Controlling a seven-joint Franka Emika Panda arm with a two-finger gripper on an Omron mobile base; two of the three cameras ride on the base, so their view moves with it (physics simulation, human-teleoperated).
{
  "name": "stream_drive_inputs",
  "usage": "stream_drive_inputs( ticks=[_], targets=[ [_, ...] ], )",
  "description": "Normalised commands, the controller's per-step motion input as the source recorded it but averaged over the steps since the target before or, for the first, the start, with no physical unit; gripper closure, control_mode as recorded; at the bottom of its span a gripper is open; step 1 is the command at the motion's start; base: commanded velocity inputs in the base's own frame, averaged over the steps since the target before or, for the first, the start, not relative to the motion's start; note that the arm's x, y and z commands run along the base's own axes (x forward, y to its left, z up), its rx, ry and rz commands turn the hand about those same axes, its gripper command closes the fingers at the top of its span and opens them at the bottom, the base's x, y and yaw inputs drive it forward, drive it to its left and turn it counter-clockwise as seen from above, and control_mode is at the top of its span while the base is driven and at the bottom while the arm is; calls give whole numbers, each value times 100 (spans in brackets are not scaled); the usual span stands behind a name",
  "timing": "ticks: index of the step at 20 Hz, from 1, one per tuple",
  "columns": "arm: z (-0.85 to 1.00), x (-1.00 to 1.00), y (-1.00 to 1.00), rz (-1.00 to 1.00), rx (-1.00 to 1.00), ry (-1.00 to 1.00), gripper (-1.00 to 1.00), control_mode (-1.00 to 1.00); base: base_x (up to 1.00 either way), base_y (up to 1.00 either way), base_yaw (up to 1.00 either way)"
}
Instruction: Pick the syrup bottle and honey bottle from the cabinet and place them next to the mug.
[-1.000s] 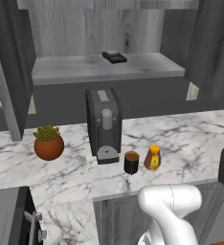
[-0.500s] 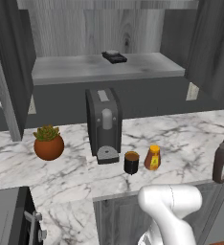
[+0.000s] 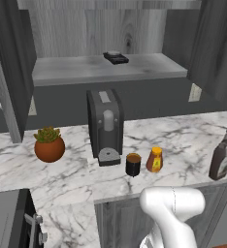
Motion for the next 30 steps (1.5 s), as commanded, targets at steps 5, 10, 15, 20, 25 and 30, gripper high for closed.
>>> stream_drive_inputs(
  ticks=[5, 10, 15, 20, 25, 30],
  targets=[
    [-14, 24, -4, 0, 0, -1, 100, -100, 0, 0, 0],
    [-13, 32, 0, 0, 0, 0, 100, -100, 0, 0, 0],
    [-12, 35, 0, 0, 0, 0, 100, -100, 0, 0, 0],
    [-13, 28, 0, 0, 0, 0, 100, -100, 0, 0, 0],
    [-14, 23, 0, 0, 0, 0, 100, -100, 0, 0, 0],
    [-4, 34, 0, 5, 0, 0, 100, -100, 0, 0, 0]
  ],
)
